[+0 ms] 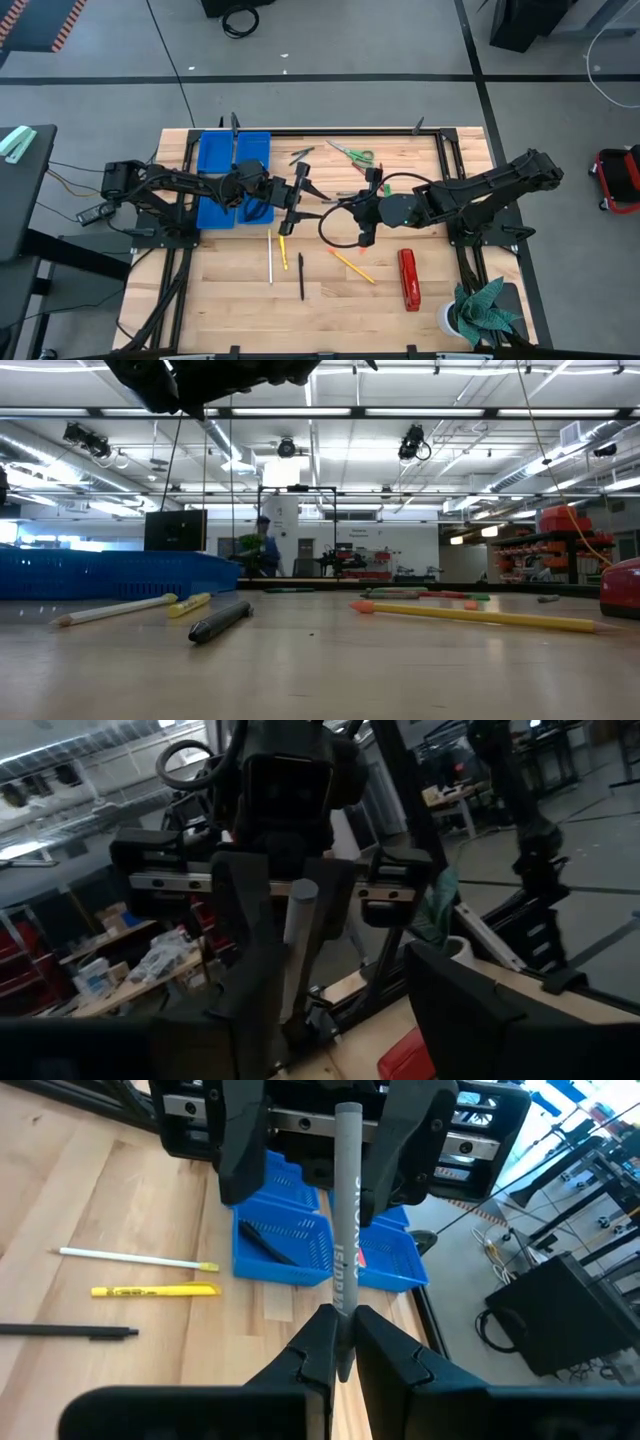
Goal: Sort crayons/erasers/pens/pencils in bins
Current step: Put the gray crayon into the top left blue bin
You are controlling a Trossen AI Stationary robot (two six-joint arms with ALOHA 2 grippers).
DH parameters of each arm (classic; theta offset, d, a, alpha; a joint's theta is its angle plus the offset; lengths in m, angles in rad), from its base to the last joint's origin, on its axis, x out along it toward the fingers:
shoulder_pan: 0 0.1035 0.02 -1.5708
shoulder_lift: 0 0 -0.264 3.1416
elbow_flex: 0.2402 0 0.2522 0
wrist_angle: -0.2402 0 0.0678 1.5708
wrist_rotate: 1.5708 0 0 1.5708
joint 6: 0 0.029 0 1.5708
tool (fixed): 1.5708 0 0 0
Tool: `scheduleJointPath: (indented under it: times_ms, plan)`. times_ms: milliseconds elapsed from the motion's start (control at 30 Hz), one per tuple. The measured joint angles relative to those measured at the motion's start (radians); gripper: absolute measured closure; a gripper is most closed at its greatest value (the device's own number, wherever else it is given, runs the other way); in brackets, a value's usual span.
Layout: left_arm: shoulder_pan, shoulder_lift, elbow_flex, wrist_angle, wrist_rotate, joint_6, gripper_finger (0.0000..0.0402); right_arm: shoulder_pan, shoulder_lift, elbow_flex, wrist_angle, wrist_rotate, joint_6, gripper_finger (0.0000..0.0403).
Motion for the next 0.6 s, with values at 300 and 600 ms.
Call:
scheduleJointPath:
  times_ms: [300, 600]
  plan:
    - [-0.003, 0.000, 0.000, -0.005, -0.057, 0.023, 0.0166, -0.001, 0.000, 0.000, 0.000, 0.001, 0.000, 0.0362]
    - [-0.034, 0.000, -0.001, 0.038, -0.093, 0.026, 0.0198, -0.001, 0.000, 0.000, 0.001, -0.002, 0.000, 0.0362]
